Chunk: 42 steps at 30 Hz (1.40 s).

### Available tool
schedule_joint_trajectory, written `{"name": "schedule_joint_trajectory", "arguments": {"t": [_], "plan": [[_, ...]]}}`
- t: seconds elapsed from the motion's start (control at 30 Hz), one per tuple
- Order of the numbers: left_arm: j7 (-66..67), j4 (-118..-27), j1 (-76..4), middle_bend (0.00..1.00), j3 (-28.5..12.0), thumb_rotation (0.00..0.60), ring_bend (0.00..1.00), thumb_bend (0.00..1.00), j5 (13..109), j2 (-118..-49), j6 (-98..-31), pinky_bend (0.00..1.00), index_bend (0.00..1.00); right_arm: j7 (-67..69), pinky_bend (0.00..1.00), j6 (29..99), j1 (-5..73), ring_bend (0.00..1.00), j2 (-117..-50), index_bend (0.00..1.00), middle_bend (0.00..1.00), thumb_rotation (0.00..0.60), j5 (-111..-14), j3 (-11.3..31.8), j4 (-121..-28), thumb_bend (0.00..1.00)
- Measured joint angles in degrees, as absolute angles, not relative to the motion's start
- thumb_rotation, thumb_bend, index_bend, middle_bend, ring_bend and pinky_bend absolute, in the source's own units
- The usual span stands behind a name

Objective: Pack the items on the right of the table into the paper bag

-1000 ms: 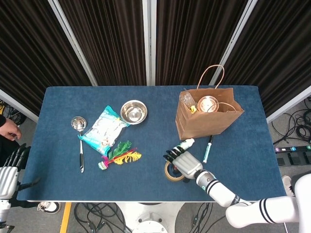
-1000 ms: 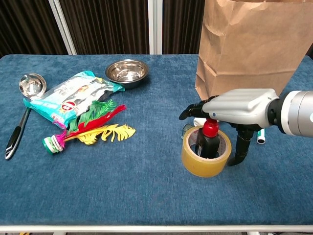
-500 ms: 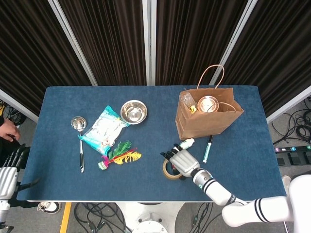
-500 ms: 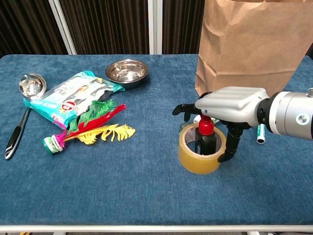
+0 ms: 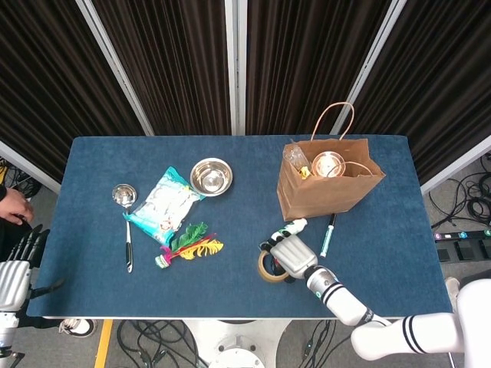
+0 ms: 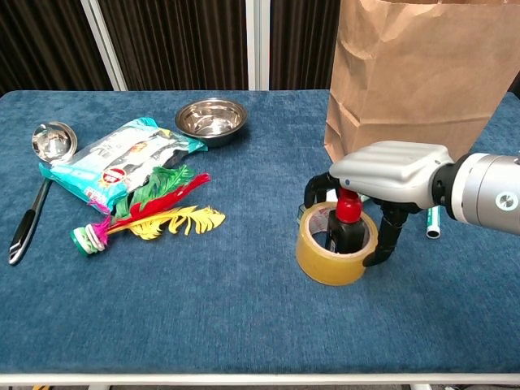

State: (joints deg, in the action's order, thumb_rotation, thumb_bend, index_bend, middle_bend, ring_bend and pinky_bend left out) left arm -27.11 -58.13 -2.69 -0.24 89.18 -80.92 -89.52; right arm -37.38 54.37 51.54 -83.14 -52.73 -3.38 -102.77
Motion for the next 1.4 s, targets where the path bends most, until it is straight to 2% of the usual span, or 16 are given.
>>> {"name": "schedule_joint_trajectory", "arguments": {"t": [0.3,0.8,1.1,1.4], "plan": [[-27.1,-57.7,-3.2,0.12,-0.5,0.6,0.02,0.17,89.1,-81.3,-88.9,0.15,0.12,-36.8,0.32,55.2,50.3,0.35,-82.6,0.36,0.4,0.6,-54.7,-2.8,-103.0,0.0],[-27.6,-56.8,-3.8,0.12,-0.7,0.6,0.02,0.17,89.0,-81.9,-88.3,0.15,0.12,-36.6,0.33,57.1,49.8,0.36,-79.7,0.37,0.41,0.6,-57.0,-0.1,-107.0,0.0],[-27.3,-57.2,-4.0,0.12,-0.6,0.6,0.02,0.17,89.2,-81.8,-88.4,0.15,0.12,-37.3,0.33,61.0,50.0,0.36,-72.9,0.37,0.41,0.6,-59.3,4.6,-115.8,0.0],[-27.1,-57.2,-4.6,0.12,-0.7,0.6,0.02,0.17,89.3,-82.0,-88.0,0.15,0.12,-37.0,0.33,65.0,50.7,0.36,-64.8,0.37,0.41,0.6,-60.3,12.3,-123.5,0.0]]}}
